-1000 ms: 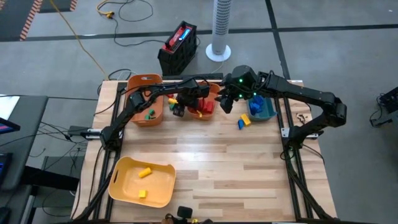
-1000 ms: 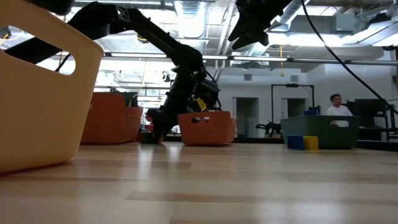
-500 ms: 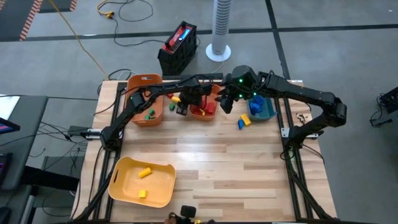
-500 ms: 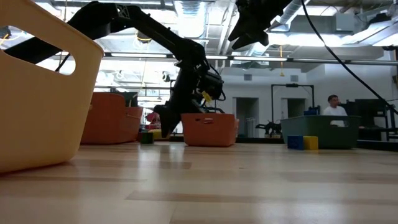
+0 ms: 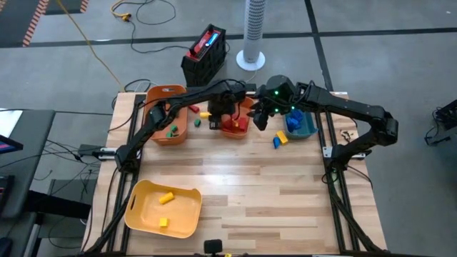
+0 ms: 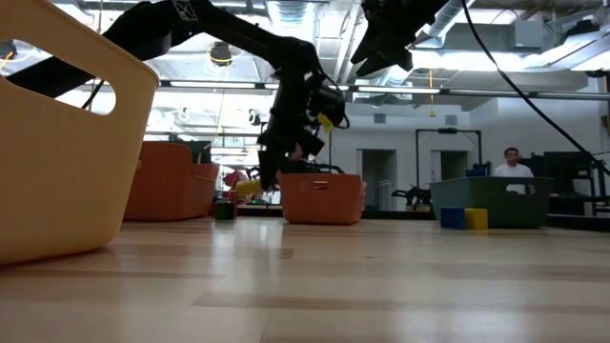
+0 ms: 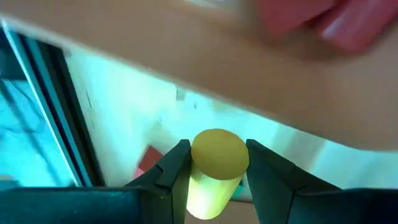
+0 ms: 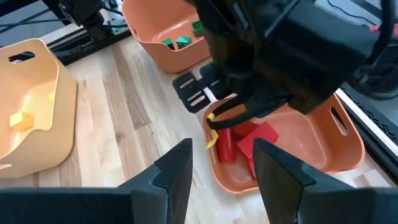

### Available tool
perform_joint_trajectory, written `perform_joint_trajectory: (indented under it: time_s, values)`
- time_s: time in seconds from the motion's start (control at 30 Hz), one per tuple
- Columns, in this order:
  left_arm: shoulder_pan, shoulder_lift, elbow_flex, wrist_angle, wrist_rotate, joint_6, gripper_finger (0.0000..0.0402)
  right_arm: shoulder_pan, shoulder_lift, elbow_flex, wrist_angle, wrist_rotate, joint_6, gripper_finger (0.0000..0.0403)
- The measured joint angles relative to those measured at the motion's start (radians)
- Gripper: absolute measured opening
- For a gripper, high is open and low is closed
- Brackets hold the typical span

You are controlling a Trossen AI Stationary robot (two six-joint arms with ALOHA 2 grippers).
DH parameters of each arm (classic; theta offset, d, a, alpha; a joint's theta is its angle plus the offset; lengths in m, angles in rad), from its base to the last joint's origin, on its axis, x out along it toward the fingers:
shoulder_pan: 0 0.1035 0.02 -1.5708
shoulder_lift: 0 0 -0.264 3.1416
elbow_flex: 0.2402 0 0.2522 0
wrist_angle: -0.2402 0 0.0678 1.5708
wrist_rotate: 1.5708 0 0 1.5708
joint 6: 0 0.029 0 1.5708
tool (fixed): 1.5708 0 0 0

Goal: Sort blocks
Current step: Put the yellow block into the yellow bin

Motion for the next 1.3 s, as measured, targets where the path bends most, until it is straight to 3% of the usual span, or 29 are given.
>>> perform_joint_trajectory:
  time_s: [0.23,0.47,0.57,0.73,0.87,1.0,1.13,1.3]
  values:
    - [-0.013,-0.097,0.052,-0.022,0.216,-0.247,0.0124,-0.020,-0.010,0.000,-0.020,-0.001,-0.003,0.0179]
    - [-0.133,-0.317,-0.054,-0.020,0.277,-0.381,0.0124,-0.069,-0.058,0.000,-0.089,0.009,-0.009,0.0179]
    - [-0.208,-0.450,-0.190,0.021,0.278,-0.429,0.0124,-0.095,-0.089,0.000,-0.106,0.025,-0.009,0.0179]
    - [-0.356,-0.741,-0.549,0.233,0.331,-0.591,0.0124,-0.146,-0.141,0.000,-0.102,0.028,-0.016,0.0179]
    - [-0.519,-0.975,-0.819,0.414,0.465,-0.866,0.0124,-0.180,-0.157,-0.008,-0.100,0.028,-0.018,0.0179]
    - [-0.719,-1.151,-1.023,0.521,0.504,-1.193,0.0124,-0.194,-0.156,-0.026,-0.085,0.030,-0.018,0.0179]
    - [-0.902,-1.229,-1.172,0.604,0.471,-1.464,0.0124,-0.185,-0.148,-0.030,-0.062,0.029,-0.018,0.0179]
    - [-1.006,-1.225,-1.256,0.660,0.409,-1.599,0.0124,-0.171,-0.135,-0.031,-0.025,0.029,-0.018,0.0179]
